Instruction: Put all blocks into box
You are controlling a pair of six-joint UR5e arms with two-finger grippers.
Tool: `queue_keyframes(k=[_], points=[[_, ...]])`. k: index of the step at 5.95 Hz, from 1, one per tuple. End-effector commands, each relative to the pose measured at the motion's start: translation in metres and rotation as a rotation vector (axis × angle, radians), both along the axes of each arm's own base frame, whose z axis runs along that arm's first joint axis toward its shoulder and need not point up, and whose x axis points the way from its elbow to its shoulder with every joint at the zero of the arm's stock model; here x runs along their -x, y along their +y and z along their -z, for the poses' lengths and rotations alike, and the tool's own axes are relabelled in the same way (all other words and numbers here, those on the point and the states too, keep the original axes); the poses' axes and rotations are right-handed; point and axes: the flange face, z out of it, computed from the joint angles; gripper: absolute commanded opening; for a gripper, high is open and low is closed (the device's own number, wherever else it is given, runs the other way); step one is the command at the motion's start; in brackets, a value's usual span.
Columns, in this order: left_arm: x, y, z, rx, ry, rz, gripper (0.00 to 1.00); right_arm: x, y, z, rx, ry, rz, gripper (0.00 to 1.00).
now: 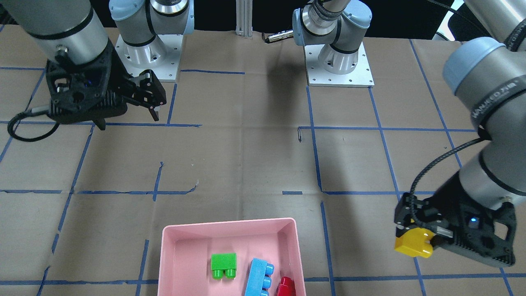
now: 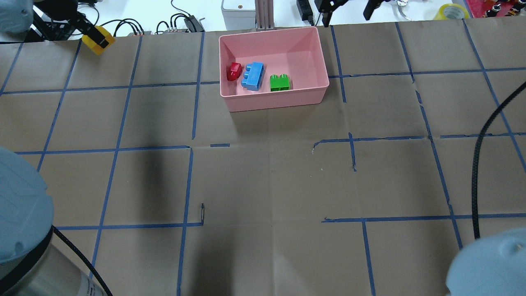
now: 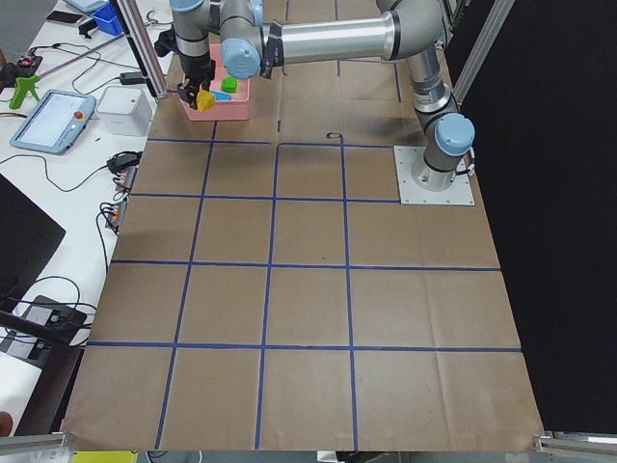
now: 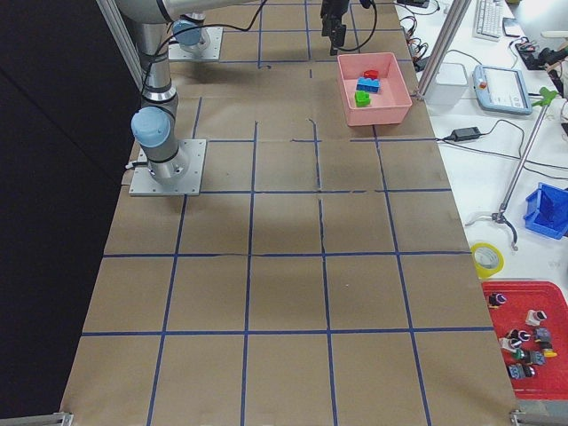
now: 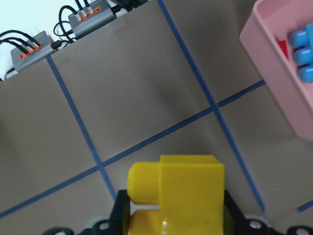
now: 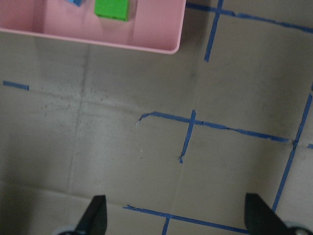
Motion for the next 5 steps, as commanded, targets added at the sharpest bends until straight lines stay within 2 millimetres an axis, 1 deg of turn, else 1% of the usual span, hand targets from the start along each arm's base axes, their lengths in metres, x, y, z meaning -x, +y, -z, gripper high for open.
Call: queue_keyframes(k=[1, 2, 3, 4, 5], points=[[0.102, 0.001, 0.022, -0.071, 0.064, -0.303, 0.02, 0.005, 0.069, -0.004, -0.014, 0.003, 0.005, 1.00], [0.148, -0.007, 0.047, -0.088, 0.072, -0.380, 0.02, 0.009, 0.103, -0.003, -0.005, 0.002, 0.011, 1.00], [0.191, -0.025, 0.092, -0.079, 0.076, -0.412, 0.02, 0.014, 0.136, 0.002, 0.000, -0.001, 0.017, 1.00], [0.210, -0.041, 0.135, -0.064, 0.084, -0.422, 0.02, 0.019, 0.147, 0.009, -0.008, -0.001, 0.025, 1.00], [0.217, -0.046, 0.170, -0.079, 0.075, -0.421, 0.02, 0.018, 0.145, 0.011, -0.011, -0.001, 0.014, 1.00]])
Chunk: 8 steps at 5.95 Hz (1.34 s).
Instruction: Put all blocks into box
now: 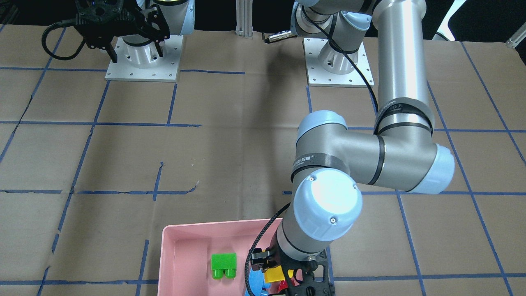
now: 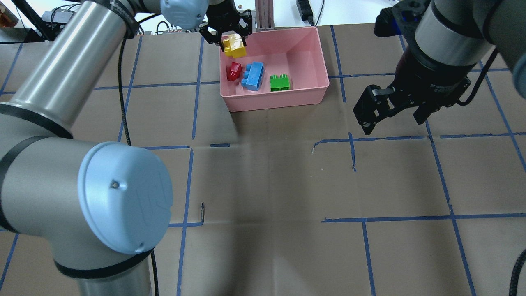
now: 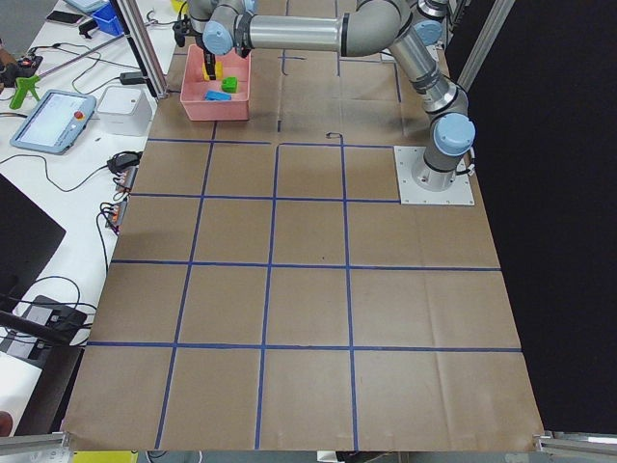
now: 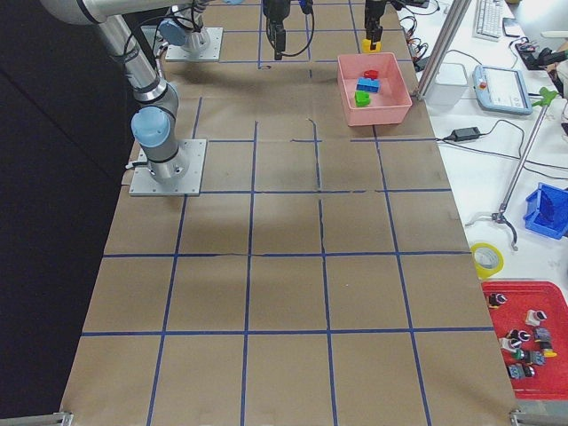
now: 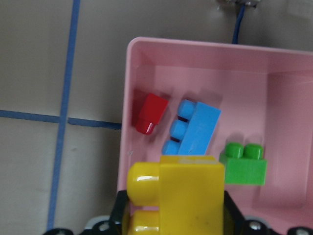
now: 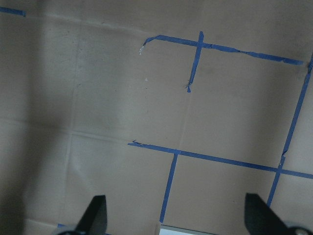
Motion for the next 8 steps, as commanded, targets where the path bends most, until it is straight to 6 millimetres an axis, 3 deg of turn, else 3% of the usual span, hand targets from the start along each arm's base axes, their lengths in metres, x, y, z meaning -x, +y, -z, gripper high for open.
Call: queue_keyframes(k=[1, 2, 3, 4, 5, 6, 8], points=[[0.011, -0.006, 0.050, -0.028, -0.006, -0.006, 0.04, 0.001, -0.002, 0.001, 0.027, -0.002, -0.004, 1.00], [0.011, -0.006, 0.052, -0.018, -0.004, -0.006, 0.71, 0.001, -0.003, 0.003, 0.028, -0.003, -0.002, 1.00], [0.011, -0.008, 0.044, 0.015, 0.002, -0.006, 0.99, 0.001, -0.003, 0.003, 0.028, -0.002, -0.005, 1.00], [0.011, -0.007, 0.020, 0.045, 0.011, -0.001, 0.99, 0.001, -0.003, 0.004, 0.028, -0.002, -0.004, 1.00], [0.001, 0.006, -0.027, 0.081, 0.015, 0.006, 0.99, 0.001, -0.003, 0.005, 0.025, -0.002, -0.005, 1.00], [-0.021, 0.028, -0.068, 0.052, 0.002, 0.033, 0.99, 0.001, -0.003, 0.006, 0.025, -0.002, -0.007, 1.00], [-0.077, 0.084, -0.107, 0.015, -0.027, 0.111, 0.99, 0.001, -0.009, 0.009, 0.029, 0.000, -0.008, 1.00]])
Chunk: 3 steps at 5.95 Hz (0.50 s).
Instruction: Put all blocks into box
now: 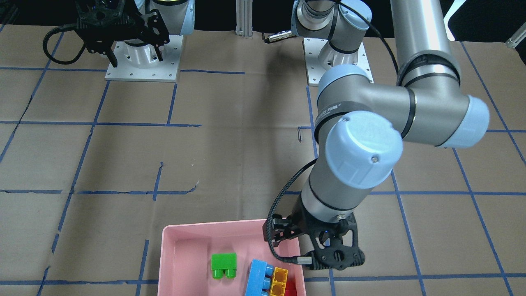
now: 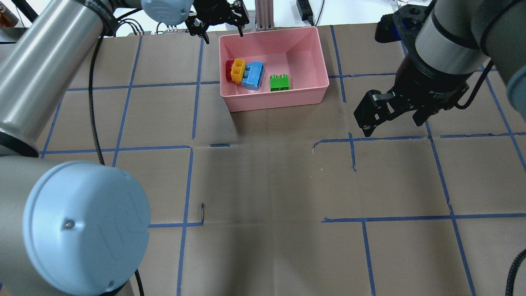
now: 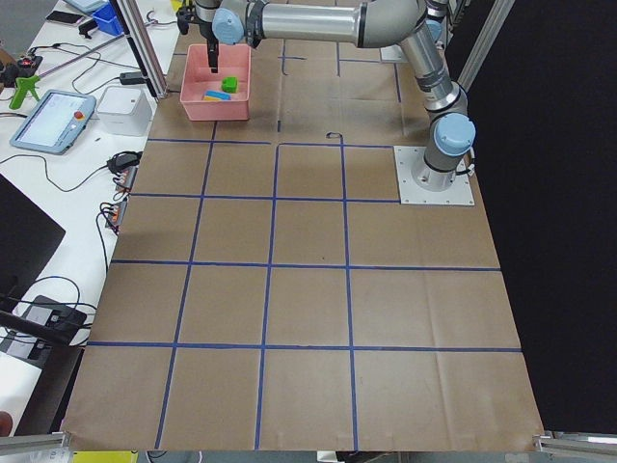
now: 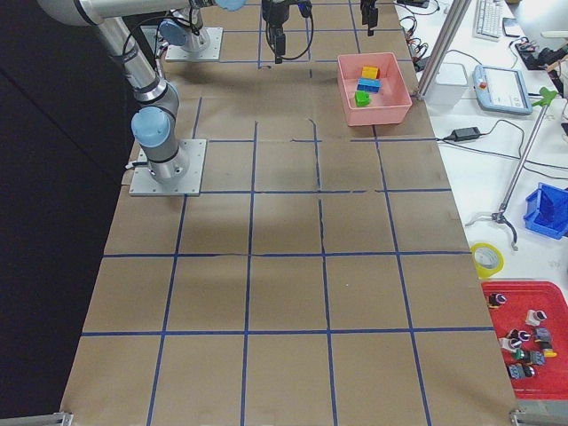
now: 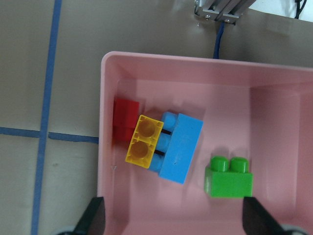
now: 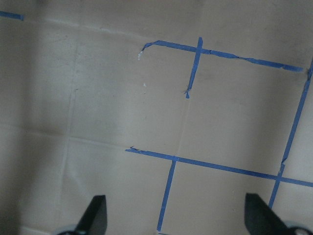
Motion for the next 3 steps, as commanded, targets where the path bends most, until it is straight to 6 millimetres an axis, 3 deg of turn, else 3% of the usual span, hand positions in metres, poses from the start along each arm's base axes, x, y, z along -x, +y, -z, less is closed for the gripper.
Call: queue_keyframes(k=[1, 2, 3], points=[[-0.057, 0.069, -0.029, -0.031, -0.027, 0.059, 0.99, 0.000, -0.006, 0.003, 0.007, 0.001, -0.001, 1.00], [-0.078, 0.118, -0.038, -0.037, -0.107, 0.093, 0.99, 0.000, -0.011, 0.007, 0.006, 0.001, 0.000, 1.00], [-0.082, 0.159, -0.046, -0.035, -0.113, 0.103, 0.99, -0.001, -0.016, 0.011, 0.004, -0.001, 0.002, 1.00]])
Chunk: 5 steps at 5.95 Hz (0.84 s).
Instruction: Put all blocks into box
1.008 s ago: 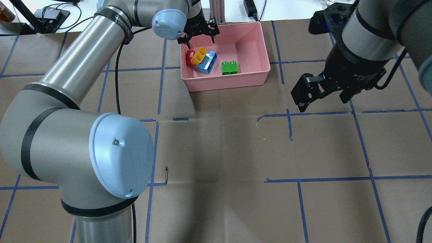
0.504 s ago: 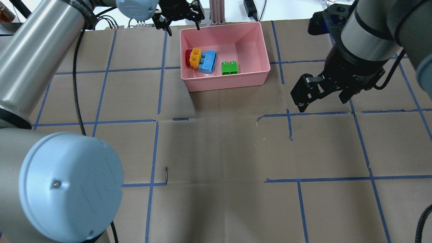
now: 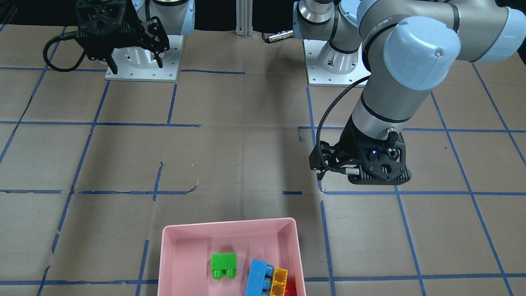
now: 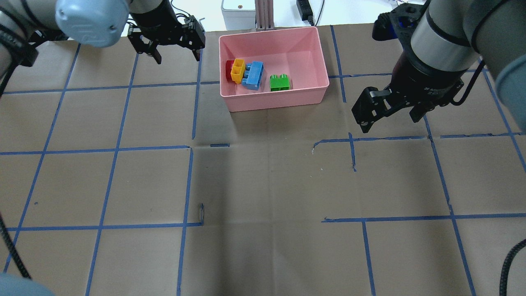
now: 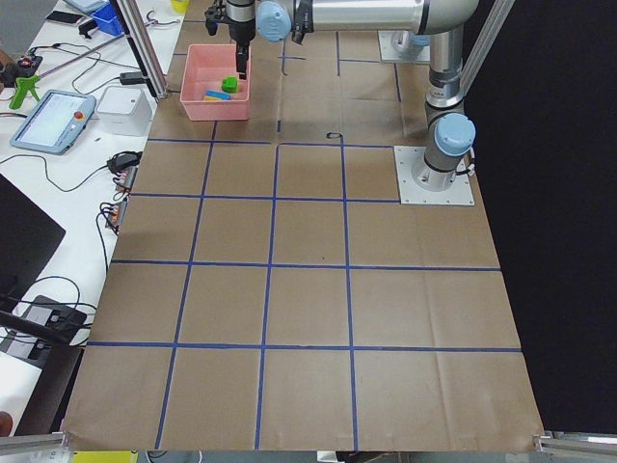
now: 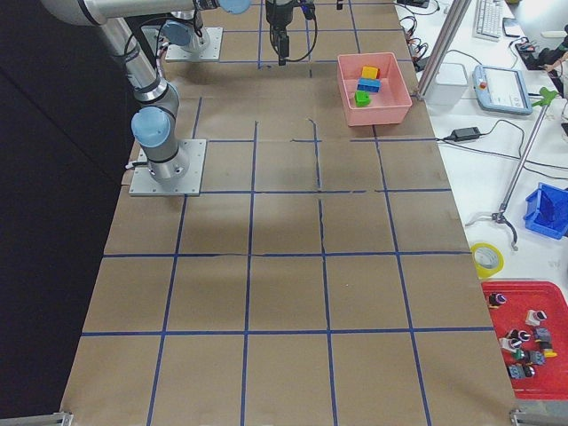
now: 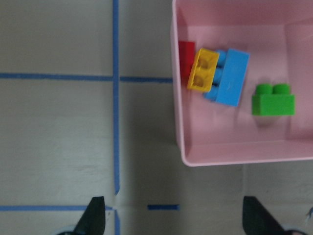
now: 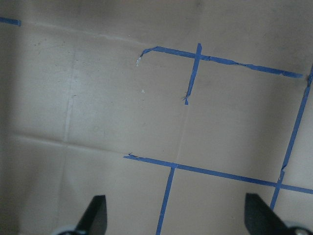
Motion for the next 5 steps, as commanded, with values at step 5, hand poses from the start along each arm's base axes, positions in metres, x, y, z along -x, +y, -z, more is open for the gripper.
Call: queue_keyframes(k=[5], points=[[-0.028, 0.090, -0.045, 0.042, -0.028, -0.009, 0.99, -0.001, -0.007, 0.008, -0.015, 0.003, 0.011, 1.00]])
